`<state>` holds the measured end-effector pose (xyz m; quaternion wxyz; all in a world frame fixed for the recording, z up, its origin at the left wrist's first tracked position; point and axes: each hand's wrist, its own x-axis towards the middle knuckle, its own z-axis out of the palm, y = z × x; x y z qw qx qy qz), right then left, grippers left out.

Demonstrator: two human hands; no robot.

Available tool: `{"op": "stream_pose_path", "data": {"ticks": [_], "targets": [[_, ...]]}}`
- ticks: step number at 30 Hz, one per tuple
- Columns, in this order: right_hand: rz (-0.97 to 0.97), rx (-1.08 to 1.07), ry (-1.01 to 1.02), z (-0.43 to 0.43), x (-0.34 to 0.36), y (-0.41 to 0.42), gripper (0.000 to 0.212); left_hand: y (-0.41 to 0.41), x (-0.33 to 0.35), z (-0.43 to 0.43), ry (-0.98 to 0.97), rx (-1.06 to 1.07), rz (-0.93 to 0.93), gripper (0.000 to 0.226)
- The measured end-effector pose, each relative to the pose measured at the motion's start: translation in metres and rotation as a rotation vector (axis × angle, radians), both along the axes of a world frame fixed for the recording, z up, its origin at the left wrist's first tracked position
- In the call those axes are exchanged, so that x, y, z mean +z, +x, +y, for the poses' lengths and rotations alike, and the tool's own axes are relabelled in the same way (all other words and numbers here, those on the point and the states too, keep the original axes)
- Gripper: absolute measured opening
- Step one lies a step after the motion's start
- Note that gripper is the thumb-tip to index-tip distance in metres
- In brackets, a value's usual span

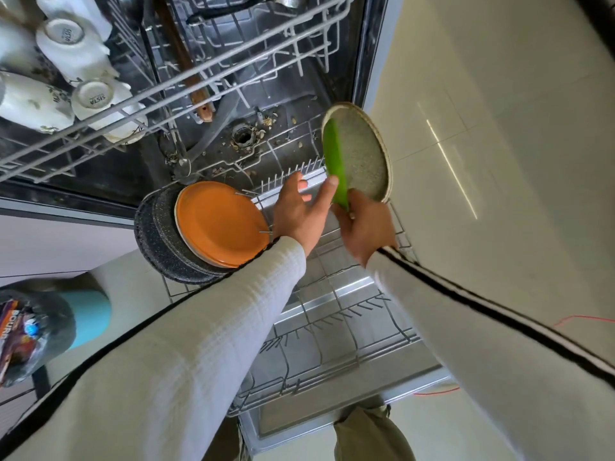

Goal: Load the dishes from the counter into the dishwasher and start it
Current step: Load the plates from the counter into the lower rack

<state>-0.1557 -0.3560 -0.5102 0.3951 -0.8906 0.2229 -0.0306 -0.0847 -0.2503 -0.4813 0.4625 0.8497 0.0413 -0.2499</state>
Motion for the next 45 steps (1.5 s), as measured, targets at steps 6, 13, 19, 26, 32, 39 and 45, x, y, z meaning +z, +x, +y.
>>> {"op": "stream_pose_path", "data": {"ticks": [6, 13, 19, 26, 32, 39, 45], "targets": [[-0.007, 0.159, 0.228, 0.025, 0.015, -0.008, 0.023, 0.017, 0.023, -0.009, 0.441, -0.151, -0.238, 0.018], [0.42, 0.068, -0.261, -0.013, 0.045, 0.017, 0.062, 0.031, 0.032, 0.019, 0.34, -0.58, -0.507, 0.051], [0.415, 0.113, -0.264, -0.011, 0.043, 0.027, 0.023, 0.042, 0.028, 0.011, 0.345, -0.509, -0.702, 0.05], [0.509, -0.294, -0.138, 0.007, 0.027, 0.044, 0.025, 0.024, 0.009, 0.04, 0.397, -0.421, -0.646, 0.067], [0.554, -0.35, -0.077, 0.012, 0.005, 0.057, 0.029, 0.011, -0.01, 0.073, 0.403, -0.477, -0.577, 0.062], [0.653, -0.245, -0.098, 0.002, -0.004, 0.08, 0.027, 0.008, -0.015, 0.064, 0.376, -0.499, -0.568, 0.061], [0.727, -0.211, -0.02, 0.018, -0.024, 0.079, 0.035, 0.01, -0.018, 0.06, 0.356, -0.517, -0.575, 0.061]]}}
